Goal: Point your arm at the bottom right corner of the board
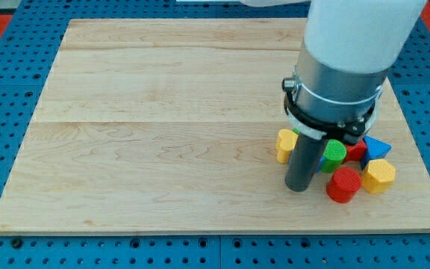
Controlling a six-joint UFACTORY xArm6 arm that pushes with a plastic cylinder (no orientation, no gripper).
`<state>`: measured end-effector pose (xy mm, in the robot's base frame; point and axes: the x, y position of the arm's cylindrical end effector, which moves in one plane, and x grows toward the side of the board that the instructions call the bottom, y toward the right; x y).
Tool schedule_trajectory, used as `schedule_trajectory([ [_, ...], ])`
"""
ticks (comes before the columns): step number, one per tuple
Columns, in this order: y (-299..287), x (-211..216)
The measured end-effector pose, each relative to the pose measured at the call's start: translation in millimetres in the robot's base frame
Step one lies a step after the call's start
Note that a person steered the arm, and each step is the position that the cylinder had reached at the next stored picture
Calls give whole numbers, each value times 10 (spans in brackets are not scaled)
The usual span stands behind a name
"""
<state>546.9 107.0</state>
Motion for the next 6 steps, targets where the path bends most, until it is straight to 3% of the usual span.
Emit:
schedule_trajectory([
  [1,-1,-105],
  [2,-358,60],
  [3,-365,676],
  [4,352,705],
  [6,1199,505],
])
